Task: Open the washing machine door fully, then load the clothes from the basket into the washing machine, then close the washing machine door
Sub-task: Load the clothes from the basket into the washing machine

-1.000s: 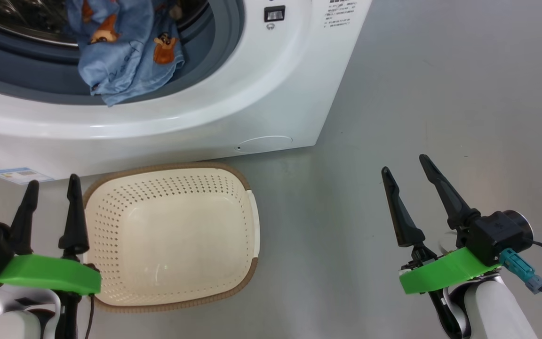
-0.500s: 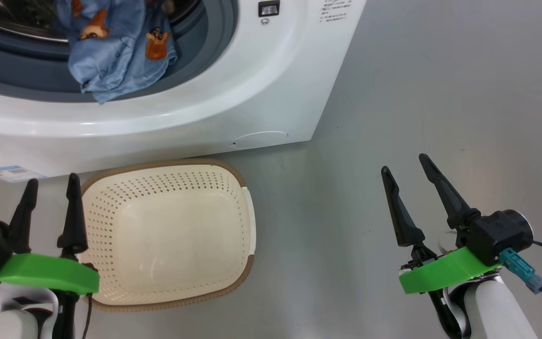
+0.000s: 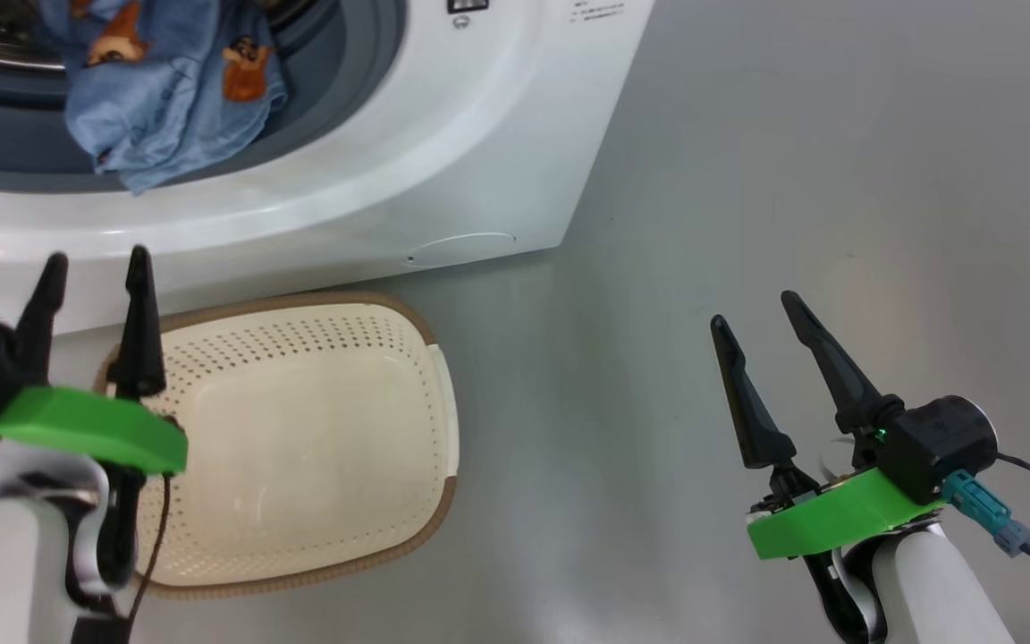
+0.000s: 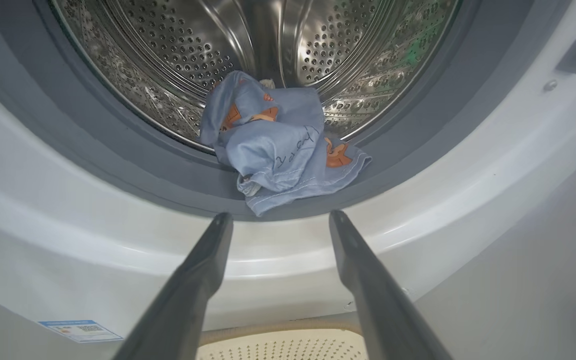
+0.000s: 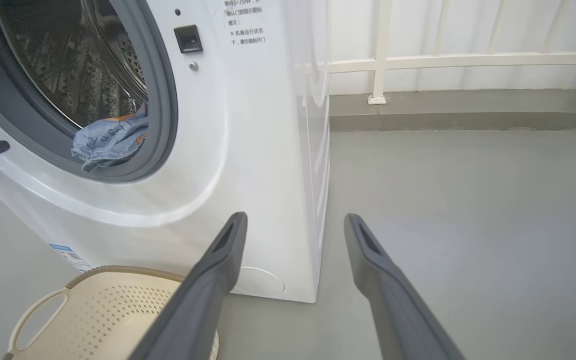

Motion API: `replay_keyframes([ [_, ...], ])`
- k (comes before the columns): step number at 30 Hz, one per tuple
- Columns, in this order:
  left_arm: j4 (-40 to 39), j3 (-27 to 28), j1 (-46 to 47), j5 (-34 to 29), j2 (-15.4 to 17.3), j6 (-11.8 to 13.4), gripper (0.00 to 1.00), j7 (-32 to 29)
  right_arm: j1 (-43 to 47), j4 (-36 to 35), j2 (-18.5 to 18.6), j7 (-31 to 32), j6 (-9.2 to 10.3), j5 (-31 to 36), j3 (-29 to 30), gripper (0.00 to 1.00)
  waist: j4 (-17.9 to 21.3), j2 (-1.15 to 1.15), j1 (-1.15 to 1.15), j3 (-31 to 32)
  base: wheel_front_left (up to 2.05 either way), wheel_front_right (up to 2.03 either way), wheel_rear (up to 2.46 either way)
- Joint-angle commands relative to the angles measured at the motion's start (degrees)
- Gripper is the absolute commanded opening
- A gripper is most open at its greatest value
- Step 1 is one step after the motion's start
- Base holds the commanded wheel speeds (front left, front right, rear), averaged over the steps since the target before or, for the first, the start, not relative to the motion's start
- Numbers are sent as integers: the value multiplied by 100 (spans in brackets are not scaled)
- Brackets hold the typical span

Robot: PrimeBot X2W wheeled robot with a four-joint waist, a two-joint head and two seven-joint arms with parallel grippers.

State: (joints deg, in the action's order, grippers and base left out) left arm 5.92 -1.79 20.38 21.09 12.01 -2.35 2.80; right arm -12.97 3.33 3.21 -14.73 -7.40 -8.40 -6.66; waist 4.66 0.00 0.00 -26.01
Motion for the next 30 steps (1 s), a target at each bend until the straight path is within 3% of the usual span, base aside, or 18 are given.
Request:
replay_keyframes([
  [1,6,134,292,-100,234,-18,100,-47,-41,-161,-34,-27,-9,-93,-154,100,118,0,0,-77,0,0,0],
  [18,1713,-141,2036,-596,757,32,100,-281,-56,-216,-34,-27,-9,-342,-324,100,706,0,0,-283,0,0,0],
  [30,2930,-383,2819,-901,1031,7,100,-90,-30,-240,-34,-27,-9,-340,-394,100,940,0,0,-392,0,0,0],
])
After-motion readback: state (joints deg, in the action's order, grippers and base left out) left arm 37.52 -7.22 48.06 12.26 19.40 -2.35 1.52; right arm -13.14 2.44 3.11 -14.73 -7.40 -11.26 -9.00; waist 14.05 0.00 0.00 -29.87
